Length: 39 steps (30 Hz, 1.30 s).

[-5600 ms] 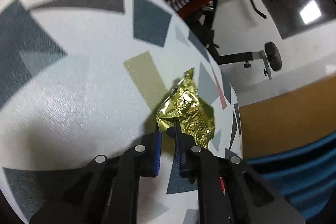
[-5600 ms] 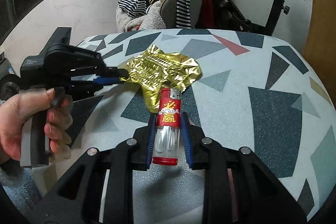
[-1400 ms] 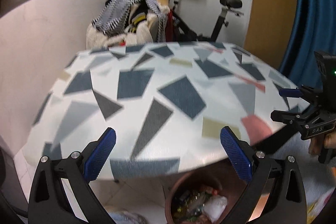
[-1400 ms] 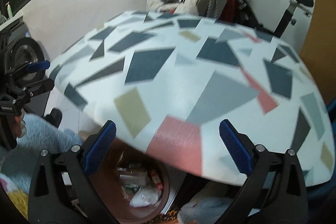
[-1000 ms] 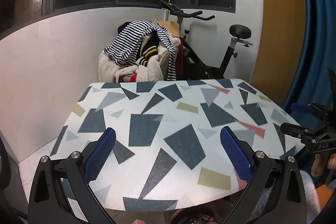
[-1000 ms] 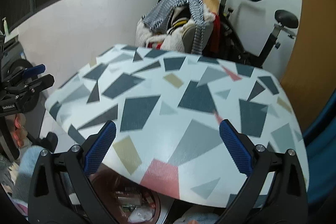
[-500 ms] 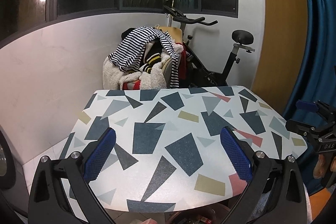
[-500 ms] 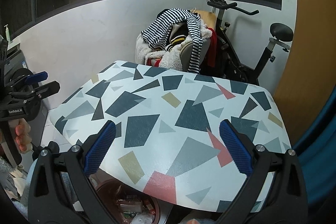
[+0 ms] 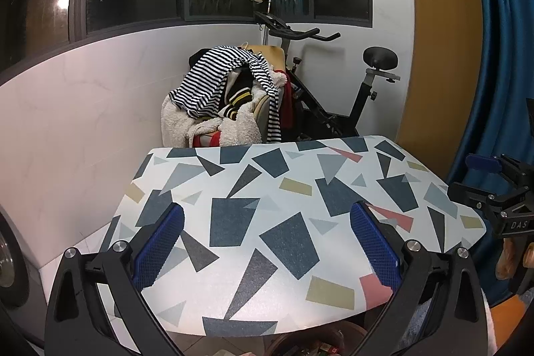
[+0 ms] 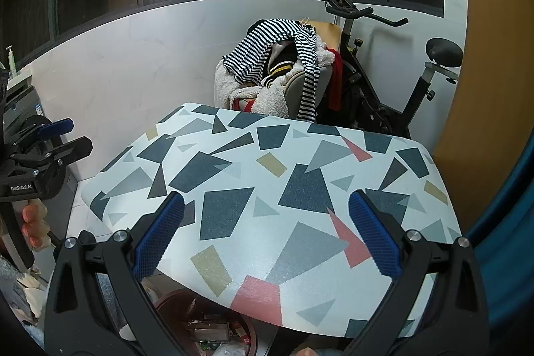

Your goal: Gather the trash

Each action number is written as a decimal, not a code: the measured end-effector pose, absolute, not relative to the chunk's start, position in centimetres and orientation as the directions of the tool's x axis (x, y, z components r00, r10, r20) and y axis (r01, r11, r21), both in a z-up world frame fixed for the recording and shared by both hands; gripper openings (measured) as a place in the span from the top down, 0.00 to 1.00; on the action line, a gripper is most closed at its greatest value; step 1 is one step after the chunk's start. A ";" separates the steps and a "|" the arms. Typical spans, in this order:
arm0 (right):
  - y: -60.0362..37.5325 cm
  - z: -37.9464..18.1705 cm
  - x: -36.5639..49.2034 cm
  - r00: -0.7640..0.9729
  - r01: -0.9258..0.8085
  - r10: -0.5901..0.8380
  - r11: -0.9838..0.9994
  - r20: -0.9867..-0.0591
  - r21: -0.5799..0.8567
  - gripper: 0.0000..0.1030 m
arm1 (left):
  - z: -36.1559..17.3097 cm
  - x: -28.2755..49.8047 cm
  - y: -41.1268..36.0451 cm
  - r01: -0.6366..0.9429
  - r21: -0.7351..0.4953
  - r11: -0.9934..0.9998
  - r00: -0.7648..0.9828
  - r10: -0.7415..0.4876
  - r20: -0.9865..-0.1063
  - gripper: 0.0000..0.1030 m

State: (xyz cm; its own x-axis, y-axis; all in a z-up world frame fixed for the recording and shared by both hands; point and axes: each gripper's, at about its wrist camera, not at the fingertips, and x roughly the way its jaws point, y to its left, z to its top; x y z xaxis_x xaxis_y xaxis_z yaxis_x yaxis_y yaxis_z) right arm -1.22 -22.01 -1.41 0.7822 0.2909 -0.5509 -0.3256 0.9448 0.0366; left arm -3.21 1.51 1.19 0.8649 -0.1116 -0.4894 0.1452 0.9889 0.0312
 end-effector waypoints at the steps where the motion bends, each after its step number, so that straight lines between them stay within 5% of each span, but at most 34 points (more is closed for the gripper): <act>1: -22.1 -1.4 -1.2 0.783 -0.325 0.290 0.945 -0.551 0.037 0.06 | 1.2 -3.2 1.4 0.148 0.032 0.989 0.864 -0.114 -0.490 0.06; 39: -22.9 -1.3 -1.2 0.785 -0.317 0.286 0.948 -0.549 0.041 0.06 | 1.5 -3.5 1.3 0.142 0.066 0.988 0.868 -0.092 -0.488 0.06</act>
State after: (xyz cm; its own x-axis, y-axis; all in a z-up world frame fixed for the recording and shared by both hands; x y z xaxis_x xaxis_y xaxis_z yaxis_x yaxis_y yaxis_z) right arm -1.24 -22.93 -1.25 0.7848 0.2865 -0.5495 -0.3171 0.9475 0.0411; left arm -3.54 1.27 1.55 0.8682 -0.0921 -0.4876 0.1420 0.9876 0.0663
